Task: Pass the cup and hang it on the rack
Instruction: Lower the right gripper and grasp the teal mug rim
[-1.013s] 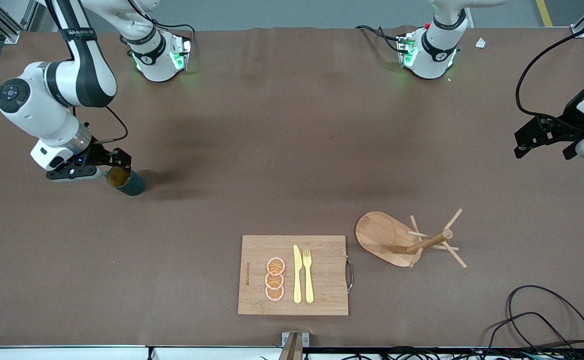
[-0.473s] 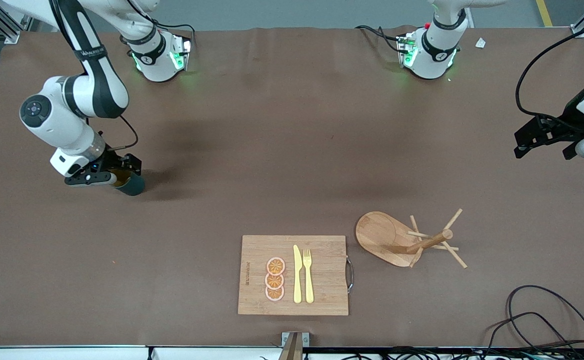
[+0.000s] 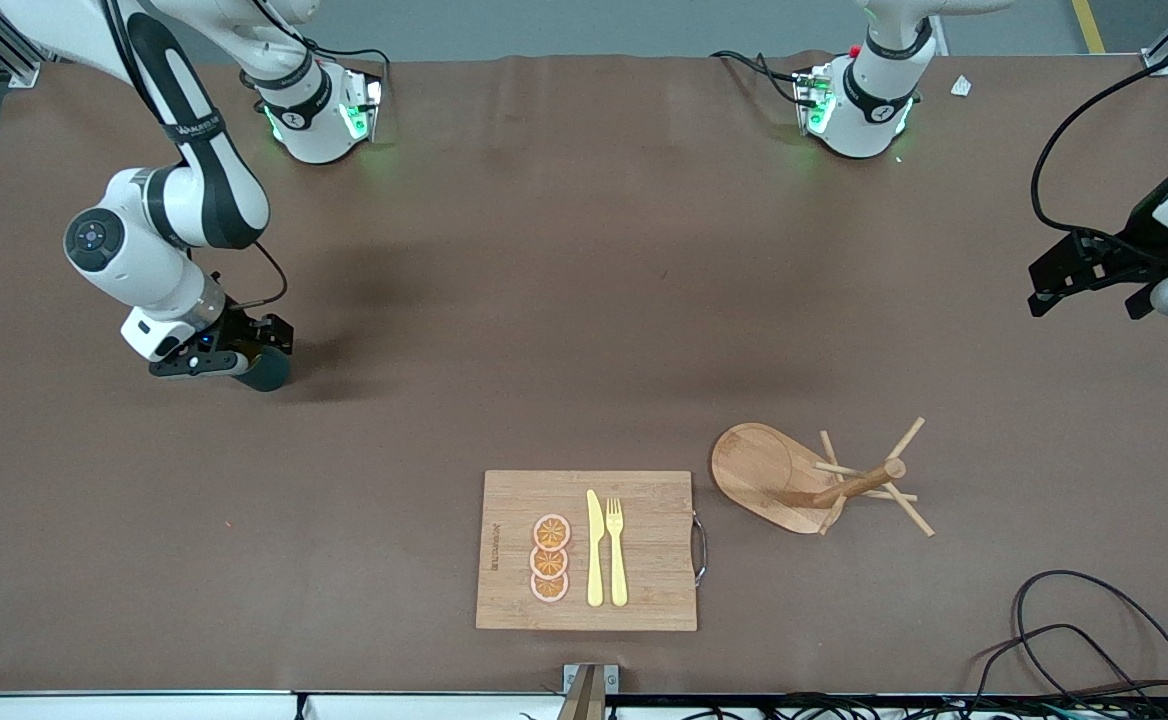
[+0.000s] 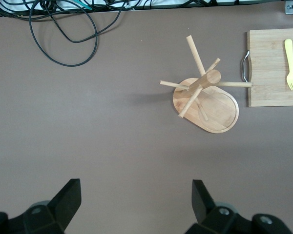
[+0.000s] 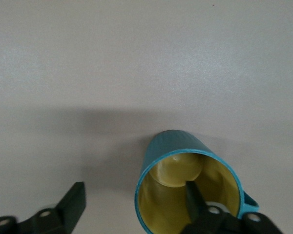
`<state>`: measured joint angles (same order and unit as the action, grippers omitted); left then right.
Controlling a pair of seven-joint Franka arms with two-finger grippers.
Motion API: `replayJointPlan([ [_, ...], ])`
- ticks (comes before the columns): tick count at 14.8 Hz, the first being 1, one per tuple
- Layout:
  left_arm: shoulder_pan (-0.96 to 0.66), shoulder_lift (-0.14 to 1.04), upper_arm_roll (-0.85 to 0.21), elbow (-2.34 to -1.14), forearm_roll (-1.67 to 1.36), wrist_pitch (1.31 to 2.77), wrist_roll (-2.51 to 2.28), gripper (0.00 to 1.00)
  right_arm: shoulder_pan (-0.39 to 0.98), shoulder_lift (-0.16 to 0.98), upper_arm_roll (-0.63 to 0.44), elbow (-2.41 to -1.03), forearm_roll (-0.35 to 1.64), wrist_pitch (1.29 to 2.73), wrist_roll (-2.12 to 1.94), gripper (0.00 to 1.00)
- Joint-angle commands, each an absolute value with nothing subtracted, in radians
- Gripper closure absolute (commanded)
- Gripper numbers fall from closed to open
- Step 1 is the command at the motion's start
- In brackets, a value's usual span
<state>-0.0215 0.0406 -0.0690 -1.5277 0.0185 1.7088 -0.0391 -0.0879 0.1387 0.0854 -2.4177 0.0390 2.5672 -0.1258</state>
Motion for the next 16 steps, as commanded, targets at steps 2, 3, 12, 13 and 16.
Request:
replayJointPlan([
  [2, -0.02, 0.034, -0.071, -1.536, 0.021, 1.717, -0.041, 0.0, -0.077, 0.127, 0.087, -2.439, 0.044, 2.585, -0.11, 0.63],
  [3, -0.02, 0.034, -0.071, -1.534, 0.021, 1.717, -0.041, 0.0, -0.077, 0.127, 0.087, -2.439, 0.044, 2.583, -0.11, 0.69],
  [12, -0.021, 0.035, -0.071, -1.534, 0.021, 1.721, -0.043, 0.0, -0.078, 0.124, 0.087, -2.439, 0.044, 2.573, -0.121, 1.0],
  [13, -0.021, 0.035, -0.071, -1.534, 0.021, 1.721, -0.043, 0.0, -0.074, 0.121, 0.087, -2.438, 0.044, 2.557, -0.121, 1.0],
  [16, -0.023, 0.035, -0.071, -1.534, 0.021, 1.721, -0.043, 0.0, -0.019, 0.068, 0.087, -2.428, 0.054, 2.464, -0.065, 1.0],
])
